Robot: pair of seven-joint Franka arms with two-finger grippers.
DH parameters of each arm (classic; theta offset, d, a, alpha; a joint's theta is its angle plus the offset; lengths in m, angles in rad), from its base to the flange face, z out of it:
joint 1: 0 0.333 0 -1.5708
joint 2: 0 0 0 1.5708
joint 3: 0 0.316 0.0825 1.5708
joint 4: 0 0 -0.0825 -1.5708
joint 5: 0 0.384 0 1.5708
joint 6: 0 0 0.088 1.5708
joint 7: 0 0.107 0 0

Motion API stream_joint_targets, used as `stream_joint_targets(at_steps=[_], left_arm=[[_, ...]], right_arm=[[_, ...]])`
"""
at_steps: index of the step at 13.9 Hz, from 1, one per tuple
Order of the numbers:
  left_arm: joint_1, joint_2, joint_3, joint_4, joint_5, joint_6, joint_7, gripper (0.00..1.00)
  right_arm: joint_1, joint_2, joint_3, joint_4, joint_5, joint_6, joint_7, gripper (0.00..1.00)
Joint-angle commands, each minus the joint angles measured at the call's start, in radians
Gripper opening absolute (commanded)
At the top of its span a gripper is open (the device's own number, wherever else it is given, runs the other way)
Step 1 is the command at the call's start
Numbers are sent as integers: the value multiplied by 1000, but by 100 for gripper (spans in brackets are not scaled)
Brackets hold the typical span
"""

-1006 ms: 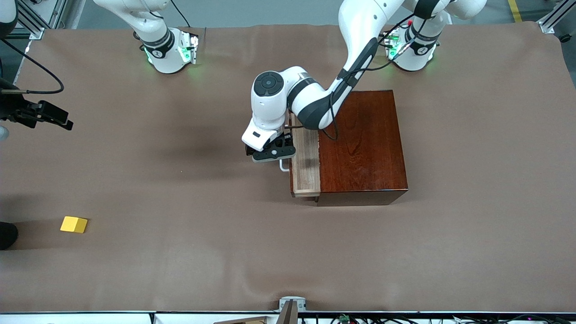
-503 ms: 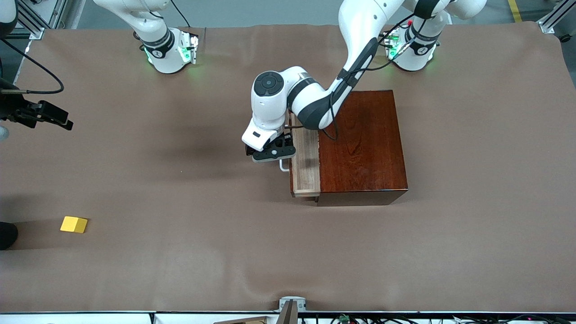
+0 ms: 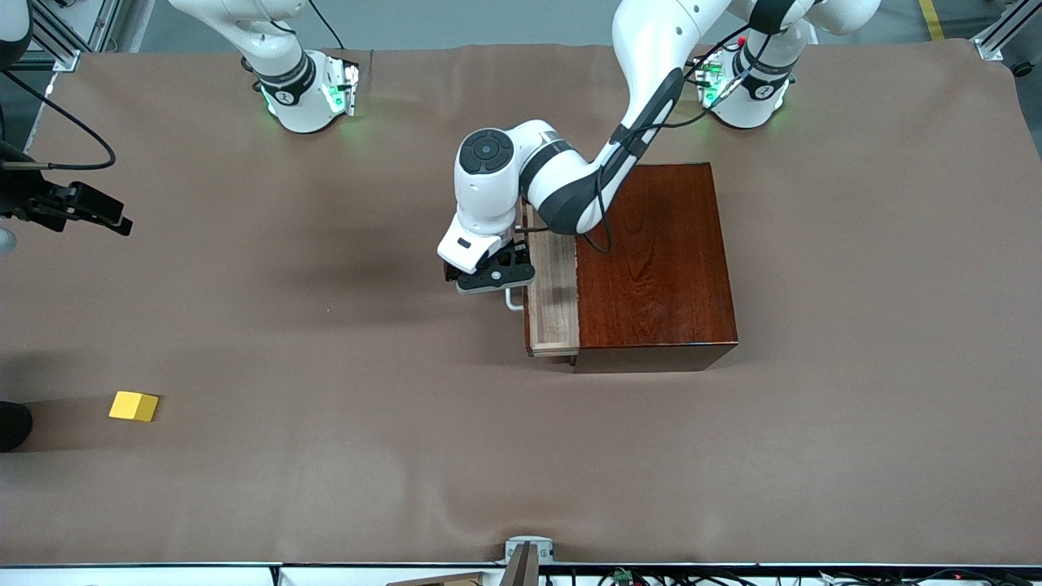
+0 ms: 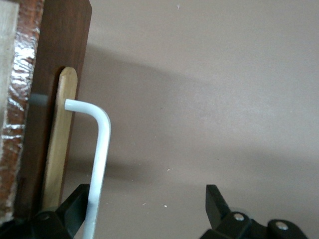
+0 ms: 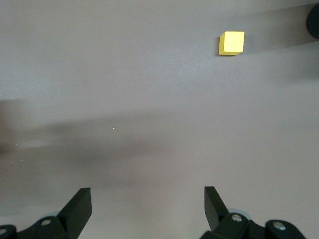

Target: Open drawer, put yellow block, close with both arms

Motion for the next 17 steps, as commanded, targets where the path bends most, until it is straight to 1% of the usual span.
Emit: stream_joint_targets(at_steps=[1,5,6,7,8,12,15,17], left_arm=[[-26,47,-6,71,-14,170,-21,100],[-25,22,5,70,0,150,-18,100],[-26,11,8,68,8,118,-18,100],[-26,-1,11,70,46,57,-18,100],[-23,-16,9,71,60,34,-18,100],[-20,-58,3,71,55,25,-27,100],[-20,-67,3,71,55,18,-27,100],[-9,-108,5,71,55,-21,-27,100]], right_arm=[[-9,-2,6,12,4,-11,-12,100],[-9,0,6,12,3,-11,-10,100],[-9,0,6,12,3,-11,-12,100],[-9,0,6,12,4,-11,-12,100],[-9,0,6,12,4,-11,-12,100],[-9,0,6,12,4,-13,-10,100],[-11,0,6,12,4,-13,-10,100],[-9,3,6,14,3,-10,-9,100]])
